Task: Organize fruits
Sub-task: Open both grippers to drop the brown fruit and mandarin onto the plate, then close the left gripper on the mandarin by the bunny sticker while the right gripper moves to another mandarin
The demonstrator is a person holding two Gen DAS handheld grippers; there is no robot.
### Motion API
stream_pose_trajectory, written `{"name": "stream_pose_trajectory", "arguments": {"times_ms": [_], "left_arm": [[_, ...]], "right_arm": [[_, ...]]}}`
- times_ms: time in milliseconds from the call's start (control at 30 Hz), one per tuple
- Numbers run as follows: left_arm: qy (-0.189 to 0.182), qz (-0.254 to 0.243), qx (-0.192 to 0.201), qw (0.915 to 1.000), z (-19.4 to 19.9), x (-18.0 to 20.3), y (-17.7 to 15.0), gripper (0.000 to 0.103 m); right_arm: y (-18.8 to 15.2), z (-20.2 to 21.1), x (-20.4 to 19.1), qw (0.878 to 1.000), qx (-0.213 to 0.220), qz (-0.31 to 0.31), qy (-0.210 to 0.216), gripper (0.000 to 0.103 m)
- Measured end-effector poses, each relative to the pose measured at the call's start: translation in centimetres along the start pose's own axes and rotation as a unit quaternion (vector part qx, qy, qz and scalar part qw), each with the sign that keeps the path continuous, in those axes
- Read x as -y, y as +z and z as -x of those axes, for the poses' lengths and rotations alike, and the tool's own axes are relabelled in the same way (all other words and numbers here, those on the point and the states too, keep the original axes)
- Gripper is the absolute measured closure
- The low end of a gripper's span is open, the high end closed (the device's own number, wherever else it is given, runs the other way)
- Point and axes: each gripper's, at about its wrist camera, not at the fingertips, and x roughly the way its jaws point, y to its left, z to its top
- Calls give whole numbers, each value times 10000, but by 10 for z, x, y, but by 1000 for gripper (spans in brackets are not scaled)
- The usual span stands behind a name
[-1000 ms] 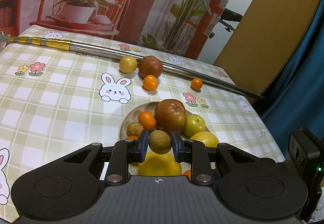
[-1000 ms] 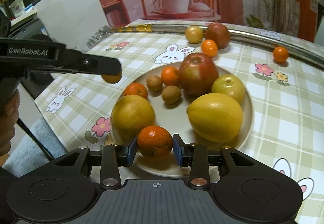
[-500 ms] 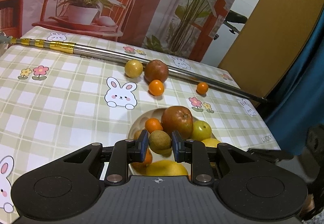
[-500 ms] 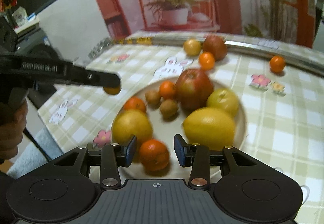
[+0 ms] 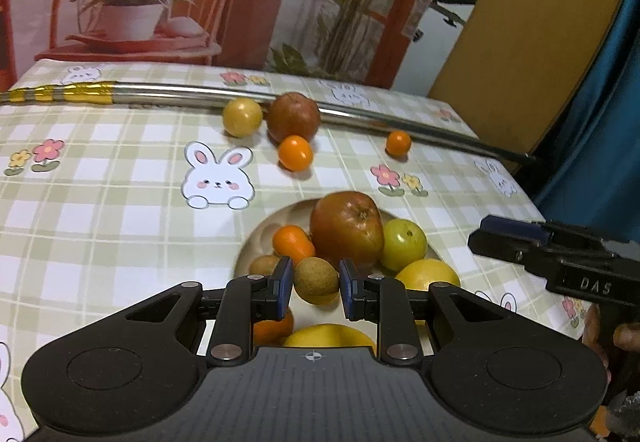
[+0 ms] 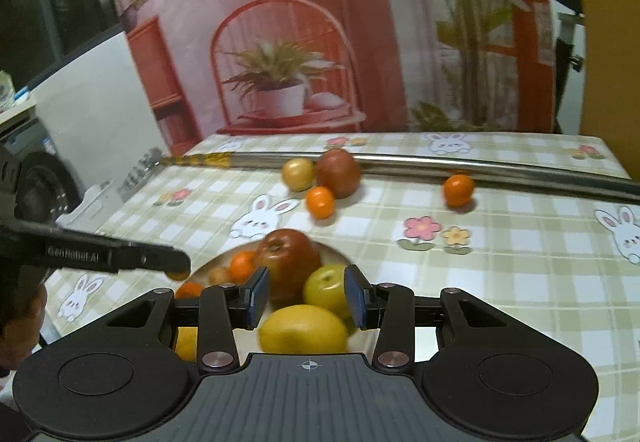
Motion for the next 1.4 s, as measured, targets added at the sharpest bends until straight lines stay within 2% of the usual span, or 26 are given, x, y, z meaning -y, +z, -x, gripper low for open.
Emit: {"name": "stream_pose_trajectory", "arguments": {"times_ms": [300,400,600,1200,1400], "left_arm": [[-347,-388,-51,9986,-9,30,8,77],[-567,-598,-117,9965,-14,45,8,77],[-1015,-837,-600,9895,-31,67,-6,76],[-995,-733,-683,9900,-33,64,-8,77],[-895,-651,-355,9932,-20,56,3,76]], "right_arm": [[-1,3,20,9994,131,-189,-270,64],[-2,4,27,9988,159,-268,-383,64],[-3,7,37,9977,190,-395,-508,64],[-7,8,38,9976,207,-453,-476,64],[-7,9,39,9975,213,-463,-481,64]]}}
